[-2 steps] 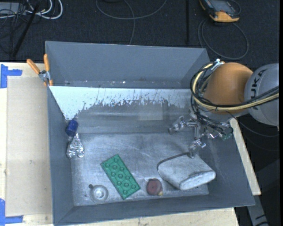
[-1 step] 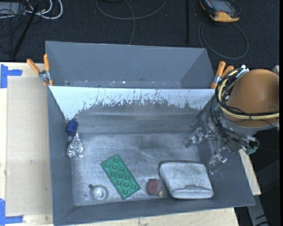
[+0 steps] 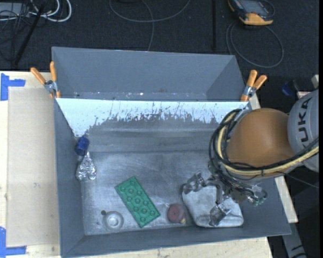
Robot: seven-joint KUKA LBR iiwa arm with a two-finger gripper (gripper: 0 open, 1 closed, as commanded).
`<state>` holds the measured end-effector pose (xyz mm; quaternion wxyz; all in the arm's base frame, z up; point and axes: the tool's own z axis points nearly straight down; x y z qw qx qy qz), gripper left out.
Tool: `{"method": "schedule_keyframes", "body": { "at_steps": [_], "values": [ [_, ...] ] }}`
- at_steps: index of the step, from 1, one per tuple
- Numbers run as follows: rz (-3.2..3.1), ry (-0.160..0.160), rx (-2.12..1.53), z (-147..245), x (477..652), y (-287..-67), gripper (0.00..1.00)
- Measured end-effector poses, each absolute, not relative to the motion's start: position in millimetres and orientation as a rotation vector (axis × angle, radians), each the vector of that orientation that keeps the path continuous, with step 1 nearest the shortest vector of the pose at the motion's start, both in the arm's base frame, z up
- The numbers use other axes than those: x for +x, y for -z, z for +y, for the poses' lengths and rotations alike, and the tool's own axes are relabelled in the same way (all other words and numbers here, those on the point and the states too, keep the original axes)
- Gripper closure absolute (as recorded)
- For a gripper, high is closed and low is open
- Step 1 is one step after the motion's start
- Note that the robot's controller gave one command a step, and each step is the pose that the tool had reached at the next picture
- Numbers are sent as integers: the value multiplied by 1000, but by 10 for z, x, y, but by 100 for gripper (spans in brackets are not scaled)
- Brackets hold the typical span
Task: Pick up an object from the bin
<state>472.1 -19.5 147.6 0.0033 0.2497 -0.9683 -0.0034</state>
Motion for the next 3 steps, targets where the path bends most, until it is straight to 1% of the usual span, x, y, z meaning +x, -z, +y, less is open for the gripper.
{"method": "schedule_keyframes", "body": {
  "at_steps": [1, 2, 3],
  "values": [
    [-3017, 7, 864, 432, 4751, -971, 0],
    [-2967, 3, 1049, 212, 4880, -719, 0],
    [-2968, 1, 1056, 219, 4893, -736, 100]
  ]
}}
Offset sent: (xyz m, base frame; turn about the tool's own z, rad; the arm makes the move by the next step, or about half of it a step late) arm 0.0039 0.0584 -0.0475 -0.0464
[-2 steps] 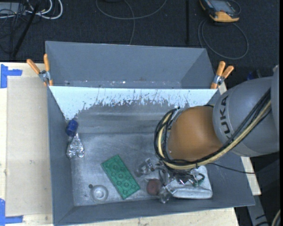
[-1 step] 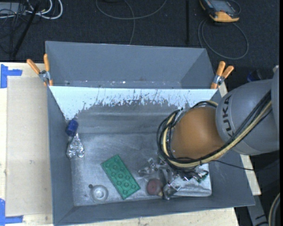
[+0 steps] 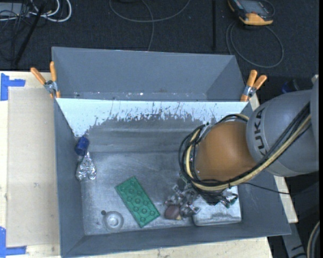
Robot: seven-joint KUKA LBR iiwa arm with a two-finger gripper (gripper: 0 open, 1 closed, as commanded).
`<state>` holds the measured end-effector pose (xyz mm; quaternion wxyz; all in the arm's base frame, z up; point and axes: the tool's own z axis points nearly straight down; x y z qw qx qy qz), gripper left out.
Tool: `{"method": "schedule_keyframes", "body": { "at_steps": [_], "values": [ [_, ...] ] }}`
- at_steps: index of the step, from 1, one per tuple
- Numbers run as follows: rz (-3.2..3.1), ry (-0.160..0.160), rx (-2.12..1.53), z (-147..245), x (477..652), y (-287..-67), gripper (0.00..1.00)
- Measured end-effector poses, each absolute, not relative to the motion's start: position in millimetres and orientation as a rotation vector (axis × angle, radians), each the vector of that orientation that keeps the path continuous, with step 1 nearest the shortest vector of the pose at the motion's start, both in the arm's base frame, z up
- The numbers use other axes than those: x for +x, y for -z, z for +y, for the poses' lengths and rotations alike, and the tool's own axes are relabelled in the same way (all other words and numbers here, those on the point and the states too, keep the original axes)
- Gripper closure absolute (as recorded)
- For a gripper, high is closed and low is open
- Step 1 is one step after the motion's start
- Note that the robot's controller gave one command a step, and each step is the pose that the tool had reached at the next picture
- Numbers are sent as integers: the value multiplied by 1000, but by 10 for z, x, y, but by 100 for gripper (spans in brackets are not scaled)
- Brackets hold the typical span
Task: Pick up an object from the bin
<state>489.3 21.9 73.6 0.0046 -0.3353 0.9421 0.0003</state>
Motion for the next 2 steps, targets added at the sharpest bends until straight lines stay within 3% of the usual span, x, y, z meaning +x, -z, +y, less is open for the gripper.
{"method": "schedule_keyframes", "body": {
  "at_steps": [1, 2],
  "values": [
    [2971, -8, -1021, 1114, 4766, -771, 100],
    [2914, 2, -1154, 953, 4781, -2317, 100]
  ]
}}
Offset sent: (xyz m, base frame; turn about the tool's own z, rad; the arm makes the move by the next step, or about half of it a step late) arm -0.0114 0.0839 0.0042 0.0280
